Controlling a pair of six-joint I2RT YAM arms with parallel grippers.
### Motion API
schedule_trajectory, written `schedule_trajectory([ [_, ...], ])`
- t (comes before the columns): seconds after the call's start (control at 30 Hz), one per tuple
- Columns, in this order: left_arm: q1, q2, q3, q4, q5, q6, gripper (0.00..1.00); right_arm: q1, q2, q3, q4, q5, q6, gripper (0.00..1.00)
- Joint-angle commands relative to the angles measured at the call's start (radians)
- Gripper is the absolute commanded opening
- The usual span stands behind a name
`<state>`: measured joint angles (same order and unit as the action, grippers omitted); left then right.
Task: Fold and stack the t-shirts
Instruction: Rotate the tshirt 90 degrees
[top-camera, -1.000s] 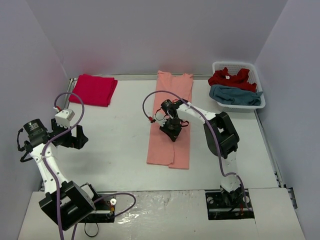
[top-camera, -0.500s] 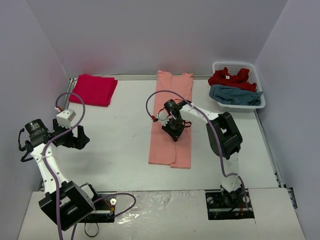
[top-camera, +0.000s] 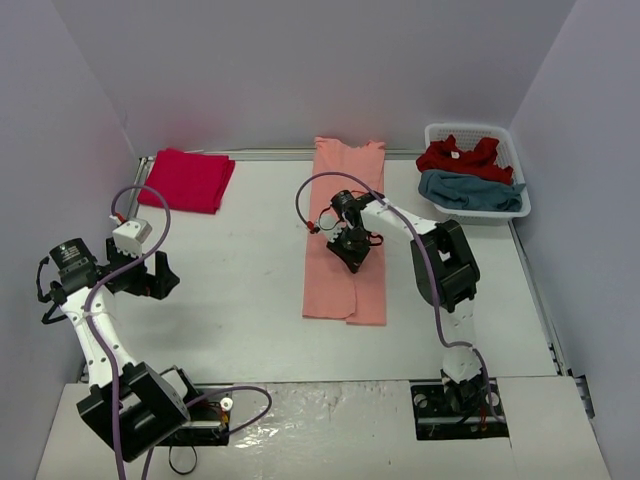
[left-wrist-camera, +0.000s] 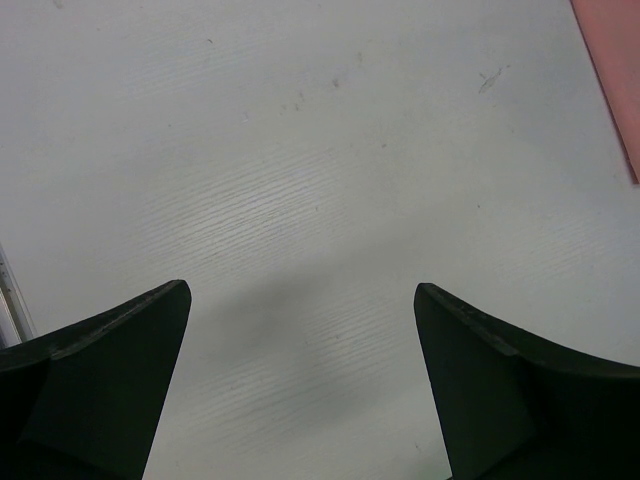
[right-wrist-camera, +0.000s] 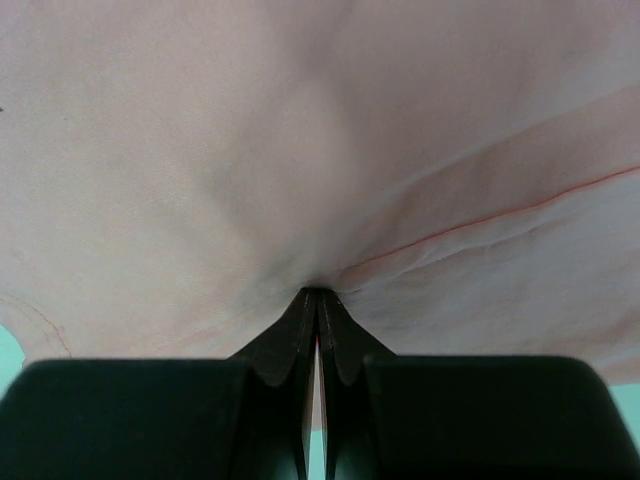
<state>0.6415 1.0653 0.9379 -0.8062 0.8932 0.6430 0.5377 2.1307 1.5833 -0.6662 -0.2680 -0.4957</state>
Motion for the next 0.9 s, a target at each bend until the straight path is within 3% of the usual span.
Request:
schedule_trajectory([
  [0.0, -0.005, -0.001, 0.019, -0.002, 0.024, 0.003, 0.94, -0.027, 0.07, 0.02, 0.034, 0.102, -0.027, 0.0],
  [0.5, -0.045, 0.015, 0.025, 0.015, -0.007, -0.017, 0.94, -0.036, 0.063, 0.047, 0.033, 0.119, -0.027, 0.0],
  [0.87, -0.046, -0.001, 0.147, -0.082, 0.01, -0.017, 0.94, -0.036, -0.192, 0.083, -0.124, -0.014, -0.035, 0.0],
])
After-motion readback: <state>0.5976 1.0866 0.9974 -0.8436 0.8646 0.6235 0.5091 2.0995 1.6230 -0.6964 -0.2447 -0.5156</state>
